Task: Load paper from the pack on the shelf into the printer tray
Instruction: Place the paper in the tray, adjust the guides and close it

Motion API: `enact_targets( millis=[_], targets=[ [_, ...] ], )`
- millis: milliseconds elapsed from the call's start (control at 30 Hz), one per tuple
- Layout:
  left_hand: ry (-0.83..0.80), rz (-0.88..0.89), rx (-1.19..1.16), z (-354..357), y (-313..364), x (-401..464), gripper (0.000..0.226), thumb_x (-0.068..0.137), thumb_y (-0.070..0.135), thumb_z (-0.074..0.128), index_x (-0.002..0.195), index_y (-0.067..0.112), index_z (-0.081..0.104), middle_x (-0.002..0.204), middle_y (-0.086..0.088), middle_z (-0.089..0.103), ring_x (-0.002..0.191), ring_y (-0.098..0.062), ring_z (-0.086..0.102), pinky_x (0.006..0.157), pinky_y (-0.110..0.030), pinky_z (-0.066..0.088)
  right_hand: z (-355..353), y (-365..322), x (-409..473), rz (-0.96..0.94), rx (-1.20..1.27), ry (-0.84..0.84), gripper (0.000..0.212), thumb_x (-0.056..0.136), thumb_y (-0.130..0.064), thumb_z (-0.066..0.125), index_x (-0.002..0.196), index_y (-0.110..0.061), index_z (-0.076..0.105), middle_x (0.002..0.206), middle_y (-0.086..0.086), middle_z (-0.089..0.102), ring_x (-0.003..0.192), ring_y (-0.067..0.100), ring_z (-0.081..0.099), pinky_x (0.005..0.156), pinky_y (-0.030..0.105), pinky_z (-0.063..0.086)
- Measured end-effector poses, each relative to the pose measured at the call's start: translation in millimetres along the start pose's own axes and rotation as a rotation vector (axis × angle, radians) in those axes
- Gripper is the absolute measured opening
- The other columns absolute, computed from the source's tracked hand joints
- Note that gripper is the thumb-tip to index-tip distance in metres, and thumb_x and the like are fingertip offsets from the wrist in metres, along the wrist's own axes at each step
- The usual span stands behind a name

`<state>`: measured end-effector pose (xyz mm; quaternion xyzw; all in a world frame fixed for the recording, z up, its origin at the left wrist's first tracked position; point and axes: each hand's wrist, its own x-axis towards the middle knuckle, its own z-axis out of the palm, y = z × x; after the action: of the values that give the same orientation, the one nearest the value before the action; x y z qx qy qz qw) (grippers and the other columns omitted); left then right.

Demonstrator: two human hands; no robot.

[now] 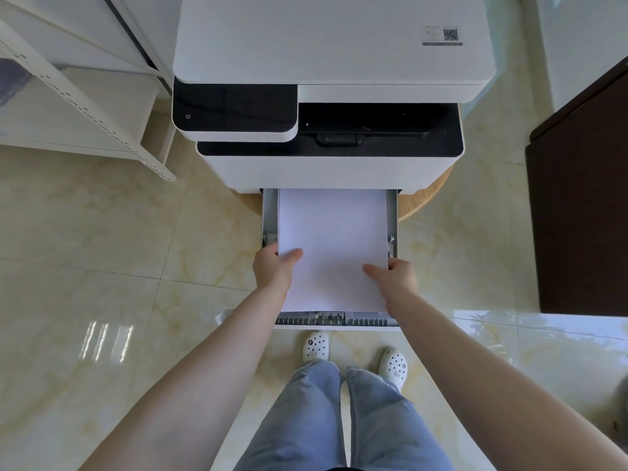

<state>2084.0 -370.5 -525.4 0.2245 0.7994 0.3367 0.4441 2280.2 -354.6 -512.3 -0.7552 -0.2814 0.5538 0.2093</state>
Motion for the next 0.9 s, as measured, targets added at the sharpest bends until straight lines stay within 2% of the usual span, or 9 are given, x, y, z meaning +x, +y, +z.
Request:
enact_targets(
  millis=[67,133,200,367,433,533,633,767,900],
  targets=[
    [0.023,0.067,0.076,-1,-2,-1,0.029,0.077,0.024,0.073,0.085,-0.001,0.061,0.077,-0.012,0.062,0.072,-0.030,0.054,0.063,-0.034,0.042,1,1,-1,-0.013,0.003,0.012,0.011,0.078,-0.008,0.071,0.074,-0.014,0.063,0.073,0.003,0.064,0.069,0.026,0.059,0.067,0.034,0.049],
    [0.049,0.115,0.154,-1,-5,-3,0.039,0.077,0.028,0.074,0.099,-0.002,0.060,0.094,-0.020,0.065,0.088,-0.035,0.059,0.075,-0.041,0.047,1,2,-4,-0.024,-0.001,0.019,0.008,0.079,-0.009,0.070,0.078,-0.012,0.063,0.071,0.001,0.063,0.068,0.026,0.058,0.065,0.032,0.048],
    [0.074,0.156,0.178,-1,-8,-8,0.044,0.076,0.026,0.075,0.109,0.002,0.058,0.103,-0.016,0.066,0.096,-0.032,0.060,0.080,-0.037,0.046,1,2,-6,-0.033,0.007,0.023,0.007,0.079,-0.010,0.070,0.080,-0.012,0.064,0.071,0.001,0.063,0.068,0.026,0.058,0.065,0.032,0.048],
    [0.142,0.173,0.173,-1,-14,-19,0.040,0.076,0.019,0.073,0.112,0.016,0.056,0.100,-0.002,0.069,0.088,-0.026,0.065,0.073,-0.036,0.051,1,3,-7,-0.043,0.010,0.034,0.006,0.080,-0.011,0.070,0.081,-0.010,0.064,0.071,0.002,0.064,0.070,0.027,0.058,0.065,0.032,0.046],
    [0.169,0.201,0.206,-1,-13,-21,0.039,0.075,0.020,0.072,0.110,0.018,0.055,0.099,0.000,0.069,0.087,-0.026,0.065,0.070,-0.038,0.051,1,5,-7,-0.113,-0.049,0.072,0.011,0.079,-0.014,0.070,0.086,-0.006,0.065,0.078,0.010,0.068,0.071,0.027,0.057,0.063,0.029,0.043],
    [0.262,0.339,0.410,-1,-14,-24,0.046,0.073,0.024,0.074,0.114,0.017,0.054,0.109,-0.002,0.063,0.094,-0.026,0.059,0.064,-0.036,0.046,-3,13,-12,-0.304,-0.309,0.229,0.041,0.076,-0.025,0.073,0.111,-0.013,0.058,0.104,0.006,0.066,0.088,0.024,0.056,0.073,0.031,0.042],
    [0.351,0.377,0.611,-6,-23,-27,0.072,0.066,0.035,0.081,0.127,0.013,0.049,0.124,-0.013,0.050,0.108,-0.035,0.050,0.081,-0.042,0.044,-7,25,-17,-0.384,-0.545,0.356,0.085,0.063,-0.041,0.082,0.133,-0.015,0.042,0.126,0.009,0.053,0.115,0.030,0.046,0.097,0.039,0.038],
    [0.134,0.138,0.644,-17,-38,-27,0.127,0.054,0.060,0.079,0.149,0.010,0.012,0.143,-0.023,0.033,0.128,-0.039,0.037,0.100,-0.049,0.035,-9,36,-16,-0.117,-0.534,0.088,0.129,0.054,-0.052,0.083,0.150,-0.022,0.004,0.150,0.009,0.037,0.135,0.033,0.037,0.109,0.050,0.033],
    [-0.100,0.042,0.655,-19,-47,-29,0.151,0.047,0.064,0.081,0.148,0.014,-0.018,0.144,-0.023,0.032,0.126,-0.039,0.046,0.095,-0.047,0.043,-6,39,-19,-0.128,-0.607,0.011,0.143,0.049,-0.052,0.085,0.149,-0.027,-0.013,0.158,0.004,0.020,0.140,0.029,0.034,0.106,0.053,0.036]
  ],
)
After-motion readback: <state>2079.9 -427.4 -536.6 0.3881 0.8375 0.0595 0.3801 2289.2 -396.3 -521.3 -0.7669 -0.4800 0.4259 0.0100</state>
